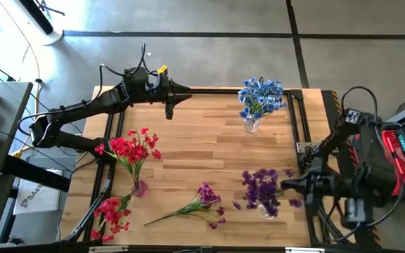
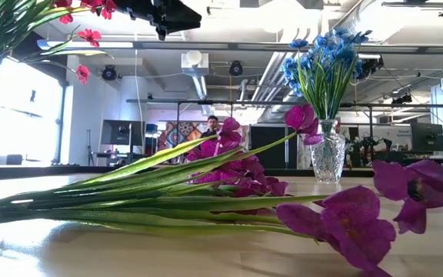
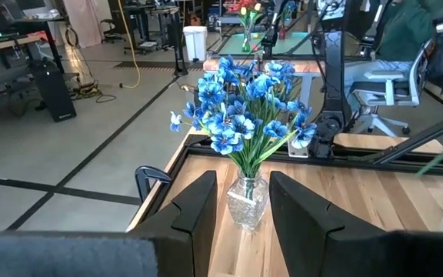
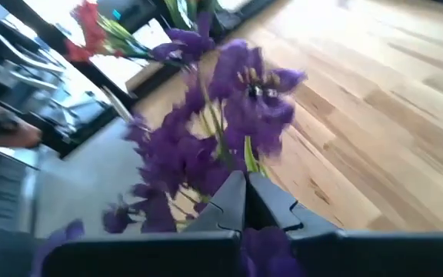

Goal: Sort flowers into vase by color
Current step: Put the right violet flower into the bottom transparent flower vase

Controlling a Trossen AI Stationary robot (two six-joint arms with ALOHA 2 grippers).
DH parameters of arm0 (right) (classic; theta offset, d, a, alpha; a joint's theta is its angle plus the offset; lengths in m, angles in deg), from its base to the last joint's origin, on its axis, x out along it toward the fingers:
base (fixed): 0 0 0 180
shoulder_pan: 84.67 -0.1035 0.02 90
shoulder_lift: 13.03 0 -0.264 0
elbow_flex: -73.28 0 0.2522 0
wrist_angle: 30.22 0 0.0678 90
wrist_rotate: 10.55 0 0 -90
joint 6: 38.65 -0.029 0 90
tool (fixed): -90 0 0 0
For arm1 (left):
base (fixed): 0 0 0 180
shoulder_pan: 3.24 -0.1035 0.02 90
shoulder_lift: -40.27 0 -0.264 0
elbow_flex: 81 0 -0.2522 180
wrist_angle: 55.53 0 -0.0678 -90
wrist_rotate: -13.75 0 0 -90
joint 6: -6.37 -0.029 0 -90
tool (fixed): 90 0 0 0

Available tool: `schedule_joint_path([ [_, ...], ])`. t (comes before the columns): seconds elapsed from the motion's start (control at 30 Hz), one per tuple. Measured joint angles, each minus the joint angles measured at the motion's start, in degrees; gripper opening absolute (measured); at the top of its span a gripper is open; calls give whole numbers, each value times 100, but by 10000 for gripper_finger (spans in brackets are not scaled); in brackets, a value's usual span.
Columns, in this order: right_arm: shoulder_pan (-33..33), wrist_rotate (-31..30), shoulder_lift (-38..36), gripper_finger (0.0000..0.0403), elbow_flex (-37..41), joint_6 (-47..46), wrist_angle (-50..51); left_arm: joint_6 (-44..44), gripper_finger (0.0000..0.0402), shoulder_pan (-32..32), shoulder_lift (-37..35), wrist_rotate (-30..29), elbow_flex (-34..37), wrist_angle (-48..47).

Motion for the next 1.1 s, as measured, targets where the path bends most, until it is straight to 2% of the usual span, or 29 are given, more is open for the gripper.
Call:
schedule_joint_path([
  [0.33, -614, -1256, -690, 0, -2, 55, -330, 4, 108, 0, 0, 0, 0, -7],
  [0.47, -817, -1712, -853, 0, -7, 407, -867, 2, 108, 0, 0, -49, 0, -2],
  [0.6, -868, -2476, -975, 0, -7, 888, -1228, 2, 108, 0, 0, -96, 0, -2],
  [0.8, -600, -3390, -1163, 0, -7, 1277, -1361, 0, 108, 7, 0, -103, 0, 54],
  [1.1, 467, -3454, -1308, 0, -7, 1458, -1636, -277, 119, 180, 0, -3, 2, 380],
])
